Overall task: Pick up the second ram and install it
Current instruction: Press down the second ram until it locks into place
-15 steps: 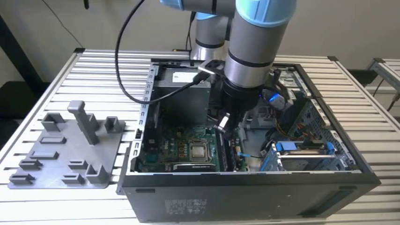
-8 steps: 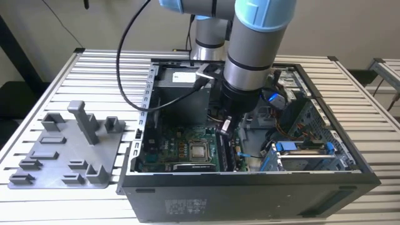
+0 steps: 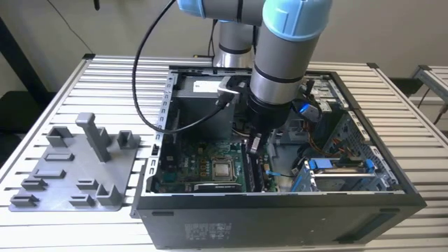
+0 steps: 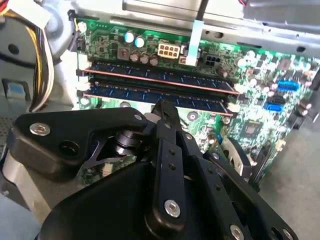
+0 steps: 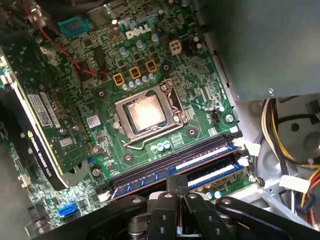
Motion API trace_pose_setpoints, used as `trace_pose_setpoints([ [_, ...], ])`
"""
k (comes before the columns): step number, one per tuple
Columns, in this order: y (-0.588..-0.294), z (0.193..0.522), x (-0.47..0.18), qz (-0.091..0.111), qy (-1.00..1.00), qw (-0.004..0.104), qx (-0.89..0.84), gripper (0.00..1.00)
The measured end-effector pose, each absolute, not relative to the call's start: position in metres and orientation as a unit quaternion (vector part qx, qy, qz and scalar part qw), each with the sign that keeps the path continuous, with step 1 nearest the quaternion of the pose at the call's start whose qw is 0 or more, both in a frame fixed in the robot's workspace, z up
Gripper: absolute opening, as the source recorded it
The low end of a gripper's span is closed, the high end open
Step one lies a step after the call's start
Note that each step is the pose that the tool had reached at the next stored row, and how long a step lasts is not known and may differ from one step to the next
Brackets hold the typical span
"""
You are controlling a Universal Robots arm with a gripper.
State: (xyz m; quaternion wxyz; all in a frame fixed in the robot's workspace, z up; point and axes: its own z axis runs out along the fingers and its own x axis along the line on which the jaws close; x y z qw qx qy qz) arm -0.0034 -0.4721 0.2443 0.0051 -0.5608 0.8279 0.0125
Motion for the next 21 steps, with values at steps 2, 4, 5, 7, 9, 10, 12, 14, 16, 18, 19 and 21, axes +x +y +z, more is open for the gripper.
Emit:
trace_pose_setpoints([
  [2,-0.4720,0.2432,-0.0034,0.014,0.817,0.006,-0.576,0.11],
  [4,-0.4720,0.2423,-0.0034,0.016,0.807,0.007,-0.591,0.11],
  [5,-0.4720,0.2419,-0.0034,0.016,0.802,0.008,-0.598,0.11],
  [7,-0.4720,0.2412,-0.0034,0.018,0.791,0.008,-0.612,0.11],
  [9,-0.4720,0.2405,-0.0034,0.019,0.780,0.009,-0.625,0.11],
  [10,-0.4720,0.2401,-0.0034,0.020,0.774,0.010,-0.632,0.11],
  [12,-0.4720,0.2395,-0.0034,0.021,0.763,0.011,-0.646,0.11],
  [14,-0.4720,0.2389,-0.0034,0.022,0.752,0.011,-0.659,0.11],
  [16,-0.4720,0.2388,-0.0035,0.022,0.743,0.012,-0.669,0.11],
  [18,-0.4721,0.2387,-0.0037,0.022,0.742,0.012,-0.670,0.11],
  [19,-0.4720,0.2387,-0.0038,0.022,0.741,0.012,-0.670,0.11],
  [21,-0.4720,0.2387,-0.0038,0.022,0.741,0.012,-0.670,0.11],
])
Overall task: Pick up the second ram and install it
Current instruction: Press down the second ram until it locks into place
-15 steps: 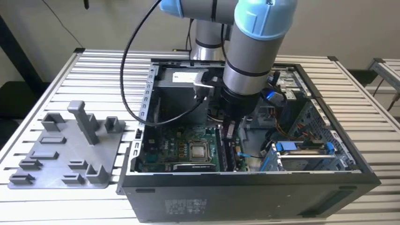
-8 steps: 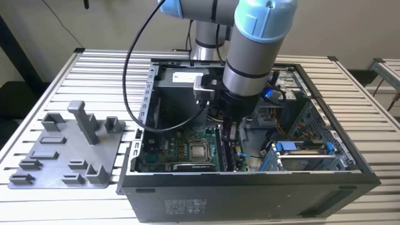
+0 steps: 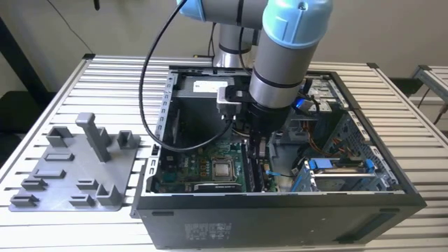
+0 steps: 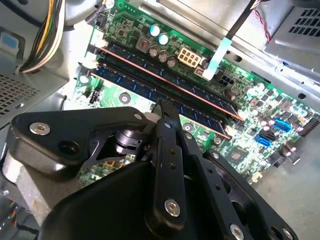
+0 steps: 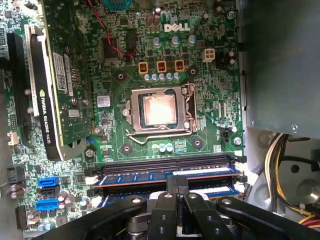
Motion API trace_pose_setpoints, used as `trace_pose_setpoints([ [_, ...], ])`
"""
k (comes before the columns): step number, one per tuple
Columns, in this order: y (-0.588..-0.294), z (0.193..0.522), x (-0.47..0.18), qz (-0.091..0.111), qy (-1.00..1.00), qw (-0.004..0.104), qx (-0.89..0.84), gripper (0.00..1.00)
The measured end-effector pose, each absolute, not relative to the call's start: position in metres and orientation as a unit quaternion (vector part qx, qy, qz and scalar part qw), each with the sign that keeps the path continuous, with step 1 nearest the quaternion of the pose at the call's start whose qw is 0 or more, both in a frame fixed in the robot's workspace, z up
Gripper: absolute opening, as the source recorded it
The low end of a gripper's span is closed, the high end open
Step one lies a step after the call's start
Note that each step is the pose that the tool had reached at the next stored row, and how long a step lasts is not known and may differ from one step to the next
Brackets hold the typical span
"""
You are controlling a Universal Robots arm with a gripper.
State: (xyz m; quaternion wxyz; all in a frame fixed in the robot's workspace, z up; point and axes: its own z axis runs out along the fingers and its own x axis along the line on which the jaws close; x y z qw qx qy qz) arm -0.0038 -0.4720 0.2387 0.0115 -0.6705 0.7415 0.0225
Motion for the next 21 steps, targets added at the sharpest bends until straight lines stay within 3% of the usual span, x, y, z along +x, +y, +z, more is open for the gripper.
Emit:
trace_pose_setpoints([
  [21,-0.472,0.220,-0.004,0.022,0.738,0.012,-0.674,0.11],
])
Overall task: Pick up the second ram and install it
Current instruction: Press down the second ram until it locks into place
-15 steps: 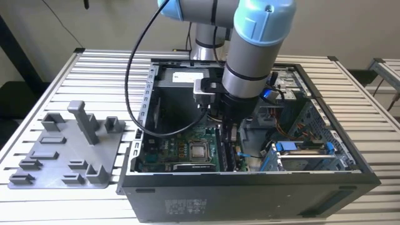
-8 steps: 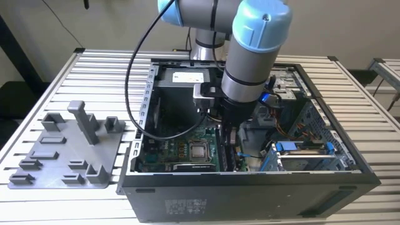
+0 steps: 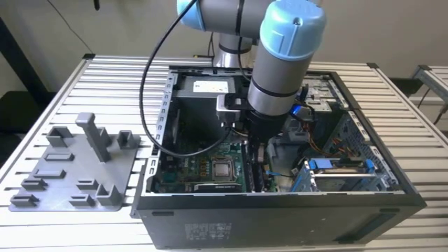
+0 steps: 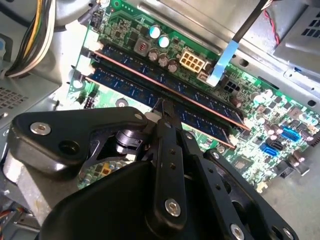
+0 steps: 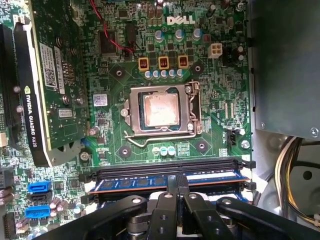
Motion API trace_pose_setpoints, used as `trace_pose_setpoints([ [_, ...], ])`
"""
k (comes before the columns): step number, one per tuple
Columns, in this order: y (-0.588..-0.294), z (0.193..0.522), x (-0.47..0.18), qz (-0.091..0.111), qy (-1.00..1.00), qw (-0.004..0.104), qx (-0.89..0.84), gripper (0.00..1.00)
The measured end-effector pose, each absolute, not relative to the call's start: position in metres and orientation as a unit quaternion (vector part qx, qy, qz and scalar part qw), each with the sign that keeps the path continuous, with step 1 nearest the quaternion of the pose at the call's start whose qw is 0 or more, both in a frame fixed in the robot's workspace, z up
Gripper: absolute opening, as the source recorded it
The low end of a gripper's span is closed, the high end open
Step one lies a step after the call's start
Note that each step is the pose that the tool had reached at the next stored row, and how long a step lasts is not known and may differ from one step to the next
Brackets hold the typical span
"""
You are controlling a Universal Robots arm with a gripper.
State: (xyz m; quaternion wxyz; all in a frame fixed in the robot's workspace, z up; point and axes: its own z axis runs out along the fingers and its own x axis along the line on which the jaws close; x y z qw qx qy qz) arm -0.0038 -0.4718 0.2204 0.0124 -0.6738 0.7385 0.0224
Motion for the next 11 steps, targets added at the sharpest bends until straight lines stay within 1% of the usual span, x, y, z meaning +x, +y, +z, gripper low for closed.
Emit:
trace_pose_setpoints([
  [2,-0.472,0.223,-0.004,0.022,0.738,0.014,-0.674,0.11],
  [11,-0.472,0.242,-0.004,0.021,0.738,0.013,-0.674,0.11],
])
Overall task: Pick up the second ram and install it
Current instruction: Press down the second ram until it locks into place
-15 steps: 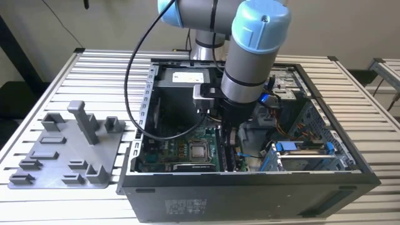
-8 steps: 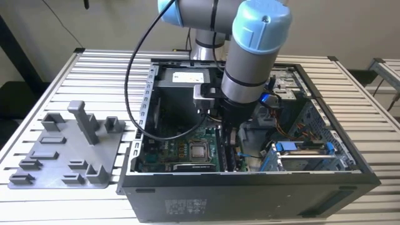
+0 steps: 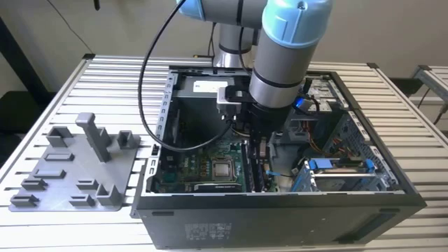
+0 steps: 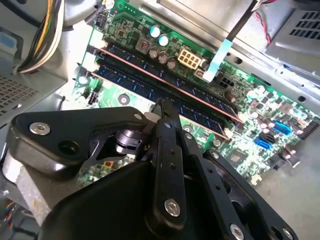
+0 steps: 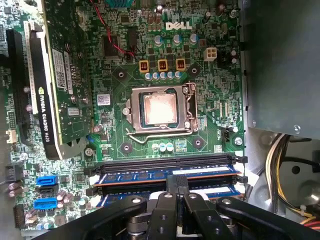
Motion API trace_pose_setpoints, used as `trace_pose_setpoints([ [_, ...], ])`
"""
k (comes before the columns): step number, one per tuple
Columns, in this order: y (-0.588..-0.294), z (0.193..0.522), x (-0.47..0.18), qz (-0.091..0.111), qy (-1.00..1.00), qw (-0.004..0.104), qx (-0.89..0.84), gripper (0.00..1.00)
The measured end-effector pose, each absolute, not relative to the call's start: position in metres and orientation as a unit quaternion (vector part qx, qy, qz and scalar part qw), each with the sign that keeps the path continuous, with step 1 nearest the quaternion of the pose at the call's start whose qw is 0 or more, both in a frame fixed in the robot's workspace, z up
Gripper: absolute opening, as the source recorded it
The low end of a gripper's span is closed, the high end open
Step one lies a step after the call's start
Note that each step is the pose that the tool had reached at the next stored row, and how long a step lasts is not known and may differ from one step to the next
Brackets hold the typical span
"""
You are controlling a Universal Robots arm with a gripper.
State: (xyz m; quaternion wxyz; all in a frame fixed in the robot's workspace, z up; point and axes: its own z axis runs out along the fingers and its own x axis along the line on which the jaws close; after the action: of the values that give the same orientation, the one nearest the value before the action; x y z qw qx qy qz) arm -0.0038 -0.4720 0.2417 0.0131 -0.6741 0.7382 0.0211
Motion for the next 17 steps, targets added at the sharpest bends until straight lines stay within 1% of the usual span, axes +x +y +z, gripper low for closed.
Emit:
trace_pose_setpoints([
  [9,-0.472,0.269,-0.004,0.021,0.738,0.013,-0.675,0.11],
  [17,-0.472,0.270,-0.004,0.021,0.738,0.013,-0.675,0.11],
])
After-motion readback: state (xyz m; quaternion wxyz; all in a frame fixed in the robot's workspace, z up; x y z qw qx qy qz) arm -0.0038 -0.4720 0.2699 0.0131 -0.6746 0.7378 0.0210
